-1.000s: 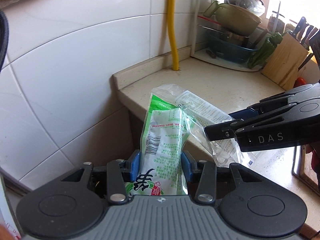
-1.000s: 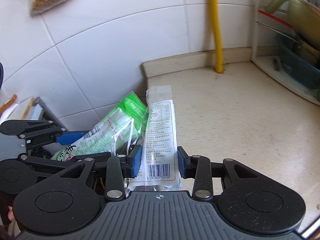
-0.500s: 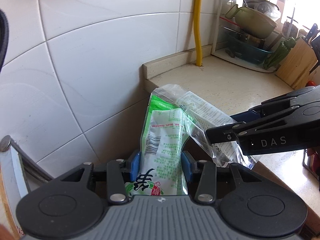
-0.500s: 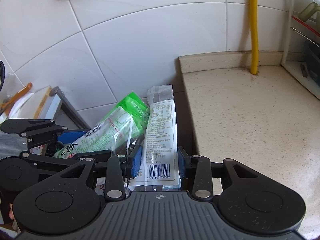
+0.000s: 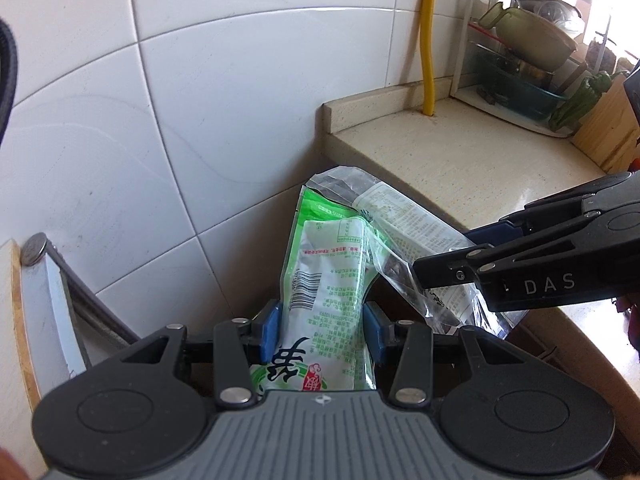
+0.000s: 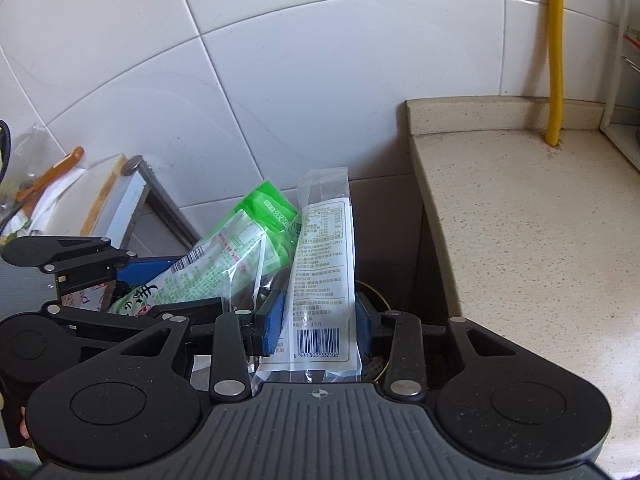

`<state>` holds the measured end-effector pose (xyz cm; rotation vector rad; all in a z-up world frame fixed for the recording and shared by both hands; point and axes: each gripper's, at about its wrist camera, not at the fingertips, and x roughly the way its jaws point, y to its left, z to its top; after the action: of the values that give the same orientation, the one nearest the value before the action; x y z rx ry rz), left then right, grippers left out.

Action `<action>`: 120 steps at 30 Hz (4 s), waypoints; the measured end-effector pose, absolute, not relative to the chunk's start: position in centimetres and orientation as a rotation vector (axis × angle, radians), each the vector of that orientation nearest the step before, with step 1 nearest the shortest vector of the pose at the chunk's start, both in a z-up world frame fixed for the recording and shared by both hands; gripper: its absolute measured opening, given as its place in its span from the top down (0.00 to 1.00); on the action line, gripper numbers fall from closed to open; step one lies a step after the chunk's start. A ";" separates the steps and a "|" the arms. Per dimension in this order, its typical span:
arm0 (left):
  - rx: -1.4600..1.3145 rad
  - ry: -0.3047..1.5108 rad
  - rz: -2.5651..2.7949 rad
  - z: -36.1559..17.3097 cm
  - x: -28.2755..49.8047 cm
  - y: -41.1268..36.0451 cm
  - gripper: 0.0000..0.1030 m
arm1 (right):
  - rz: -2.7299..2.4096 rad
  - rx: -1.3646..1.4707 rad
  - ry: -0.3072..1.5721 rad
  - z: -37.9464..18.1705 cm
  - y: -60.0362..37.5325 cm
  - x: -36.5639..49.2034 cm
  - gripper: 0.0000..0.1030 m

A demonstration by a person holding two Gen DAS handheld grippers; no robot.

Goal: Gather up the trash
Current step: 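Lower the green package and clear wrapper down over the bin opening with both grippers, then open both grippers to drop the package and wrapper into the bin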

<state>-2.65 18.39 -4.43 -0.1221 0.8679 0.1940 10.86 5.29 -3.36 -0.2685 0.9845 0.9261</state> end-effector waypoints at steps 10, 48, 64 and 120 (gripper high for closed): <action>-0.135 0.910 0.222 -5.7 -2.9 19.2 0.60 | 0.948 -0.270 1.029 -5.1 6.8 10.3 0.56; -0.190 1.045 0.347 -11.5 0.5 21.1 0.59 | 0.894 -0.265 1.165 -12.4 8.0 13.5 0.56; -0.295 1.094 0.481 -15.1 2.8 21.9 0.55 | 0.877 -0.287 1.262 -17.0 8.9 16.0 0.56; -0.266 1.123 0.410 -17.5 0.9 19.7 0.38 | 0.705 -0.229 1.352 -20.7 7.4 14.7 0.46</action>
<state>0.86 19.70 -17.51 -0.2660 1.1228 0.4104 14.66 7.39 -20.75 -0.2289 1.3524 0.7048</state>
